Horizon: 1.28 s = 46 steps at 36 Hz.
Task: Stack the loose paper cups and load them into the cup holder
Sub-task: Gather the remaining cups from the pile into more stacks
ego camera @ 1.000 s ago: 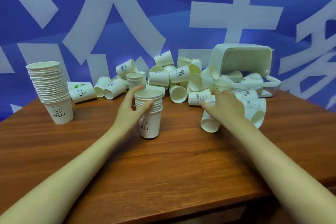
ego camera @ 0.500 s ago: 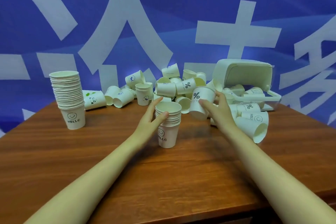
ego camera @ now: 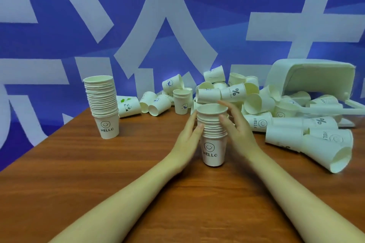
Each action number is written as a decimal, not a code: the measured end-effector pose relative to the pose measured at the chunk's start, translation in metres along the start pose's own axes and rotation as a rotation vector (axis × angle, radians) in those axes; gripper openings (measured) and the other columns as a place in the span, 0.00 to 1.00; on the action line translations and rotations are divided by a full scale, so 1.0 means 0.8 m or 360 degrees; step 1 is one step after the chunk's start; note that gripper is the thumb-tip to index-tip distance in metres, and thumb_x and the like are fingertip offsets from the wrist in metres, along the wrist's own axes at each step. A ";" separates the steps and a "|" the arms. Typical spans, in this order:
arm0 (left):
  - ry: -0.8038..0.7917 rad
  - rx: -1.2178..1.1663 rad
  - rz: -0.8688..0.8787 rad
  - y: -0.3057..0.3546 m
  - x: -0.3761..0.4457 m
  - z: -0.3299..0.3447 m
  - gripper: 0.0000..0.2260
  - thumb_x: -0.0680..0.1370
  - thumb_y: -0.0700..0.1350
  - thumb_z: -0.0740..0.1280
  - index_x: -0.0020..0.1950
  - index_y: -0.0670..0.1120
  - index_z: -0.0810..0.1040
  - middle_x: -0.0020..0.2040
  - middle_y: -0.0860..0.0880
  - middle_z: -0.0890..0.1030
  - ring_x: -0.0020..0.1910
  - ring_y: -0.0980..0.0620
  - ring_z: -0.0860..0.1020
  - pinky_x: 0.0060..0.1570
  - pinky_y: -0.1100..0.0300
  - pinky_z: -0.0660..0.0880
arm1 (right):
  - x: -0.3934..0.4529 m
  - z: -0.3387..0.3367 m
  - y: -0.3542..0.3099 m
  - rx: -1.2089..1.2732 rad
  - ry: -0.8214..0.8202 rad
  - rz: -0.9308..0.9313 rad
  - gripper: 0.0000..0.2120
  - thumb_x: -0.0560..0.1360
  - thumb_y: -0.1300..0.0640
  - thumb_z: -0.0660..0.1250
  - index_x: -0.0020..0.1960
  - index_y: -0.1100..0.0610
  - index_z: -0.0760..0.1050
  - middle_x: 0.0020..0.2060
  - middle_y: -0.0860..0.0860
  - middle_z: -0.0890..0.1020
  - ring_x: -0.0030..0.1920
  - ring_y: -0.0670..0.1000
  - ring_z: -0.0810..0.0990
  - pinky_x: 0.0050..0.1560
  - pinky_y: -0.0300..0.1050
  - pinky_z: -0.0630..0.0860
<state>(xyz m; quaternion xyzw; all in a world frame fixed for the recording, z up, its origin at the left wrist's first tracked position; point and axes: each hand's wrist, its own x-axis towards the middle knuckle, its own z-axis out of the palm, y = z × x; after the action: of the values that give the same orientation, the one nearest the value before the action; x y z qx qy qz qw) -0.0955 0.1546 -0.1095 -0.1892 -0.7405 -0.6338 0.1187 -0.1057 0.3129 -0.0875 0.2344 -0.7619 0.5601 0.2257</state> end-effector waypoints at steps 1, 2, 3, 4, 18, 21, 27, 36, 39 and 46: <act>0.0012 0.0020 0.0010 -0.001 0.000 0.000 0.25 0.80 0.54 0.57 0.77 0.54 0.60 0.74 0.59 0.66 0.73 0.60 0.65 0.72 0.45 0.64 | -0.003 -0.001 0.003 -0.0008 -0.0034 0.0027 0.22 0.73 0.39 0.62 0.65 0.40 0.69 0.60 0.37 0.77 0.62 0.40 0.75 0.64 0.42 0.72; 0.0017 0.0026 0.0016 -0.004 0.001 -0.001 0.25 0.80 0.55 0.57 0.77 0.54 0.60 0.74 0.59 0.66 0.73 0.59 0.65 0.72 0.44 0.64 | -0.005 -0.002 0.005 -0.0018 -0.0060 0.0039 0.22 0.72 0.40 0.64 0.66 0.40 0.68 0.59 0.33 0.77 0.61 0.37 0.74 0.62 0.36 0.71; 0.0013 0.0027 0.0016 -0.006 0.002 -0.001 0.26 0.80 0.56 0.57 0.77 0.55 0.60 0.74 0.59 0.66 0.73 0.58 0.65 0.72 0.44 0.64 | -0.007 -0.002 0.007 -0.0040 -0.0088 0.0041 0.24 0.73 0.43 0.66 0.68 0.42 0.67 0.58 0.28 0.75 0.61 0.33 0.73 0.60 0.30 0.69; 0.0011 0.0018 0.0016 -0.008 0.002 -0.002 0.26 0.79 0.58 0.57 0.77 0.56 0.60 0.74 0.60 0.66 0.73 0.58 0.65 0.72 0.44 0.64 | -0.009 -0.001 0.008 -0.0048 -0.0118 0.0051 0.27 0.72 0.46 0.68 0.70 0.45 0.65 0.57 0.26 0.74 0.60 0.30 0.72 0.59 0.26 0.67; 0.0136 0.0332 0.0036 -0.017 0.047 -0.001 0.22 0.82 0.43 0.61 0.71 0.61 0.59 0.63 0.60 0.69 0.60 0.67 0.70 0.67 0.60 0.68 | 0.004 -0.023 0.037 -0.0245 0.0331 0.0240 0.40 0.68 0.44 0.75 0.74 0.44 0.59 0.65 0.42 0.74 0.64 0.43 0.74 0.64 0.46 0.73; 0.0057 0.0572 0.0123 -0.006 0.092 0.000 0.22 0.81 0.44 0.63 0.73 0.56 0.61 0.65 0.61 0.68 0.65 0.60 0.67 0.65 0.60 0.65 | 0.012 -0.030 0.045 -0.0283 0.0452 0.0327 0.40 0.69 0.44 0.75 0.75 0.45 0.58 0.68 0.44 0.74 0.66 0.46 0.74 0.62 0.45 0.72; -0.0109 0.1633 0.0377 -0.010 0.206 0.000 0.29 0.78 0.49 0.64 0.77 0.51 0.58 0.75 0.47 0.63 0.73 0.48 0.63 0.66 0.51 0.68 | 0.025 -0.035 0.060 -0.0201 0.0531 0.0411 0.40 0.70 0.44 0.74 0.75 0.45 0.57 0.66 0.43 0.74 0.66 0.45 0.73 0.59 0.41 0.69; -0.0436 0.2114 0.0445 -0.056 0.287 0.022 0.33 0.75 0.55 0.67 0.77 0.52 0.57 0.74 0.51 0.63 0.70 0.48 0.67 0.56 0.52 0.70 | 0.033 -0.036 0.072 -0.0245 0.0543 0.0429 0.41 0.70 0.40 0.72 0.76 0.42 0.55 0.67 0.42 0.72 0.66 0.44 0.72 0.59 0.40 0.70; -0.0292 0.2129 0.0560 -0.060 0.285 0.017 0.32 0.75 0.54 0.67 0.76 0.53 0.59 0.70 0.51 0.68 0.63 0.48 0.73 0.48 0.54 0.71 | 0.033 -0.036 0.070 -0.0244 0.0514 0.0410 0.41 0.70 0.41 0.73 0.75 0.42 0.55 0.62 0.36 0.70 0.66 0.43 0.72 0.59 0.40 0.70; -0.0048 0.1938 0.0522 -0.014 0.233 -0.013 0.32 0.76 0.51 0.68 0.77 0.52 0.59 0.64 0.45 0.74 0.61 0.45 0.73 0.48 0.54 0.68 | 0.029 -0.032 0.061 -0.0203 0.0417 0.0339 0.41 0.69 0.43 0.74 0.76 0.43 0.56 0.68 0.43 0.71 0.67 0.44 0.71 0.59 0.37 0.67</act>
<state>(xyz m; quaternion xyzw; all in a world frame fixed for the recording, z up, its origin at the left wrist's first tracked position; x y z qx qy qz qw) -0.2687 0.1672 -0.0400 -0.2078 -0.9315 -0.0694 0.2903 -0.1518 0.3474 -0.1027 0.0624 -0.7804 0.5571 0.2768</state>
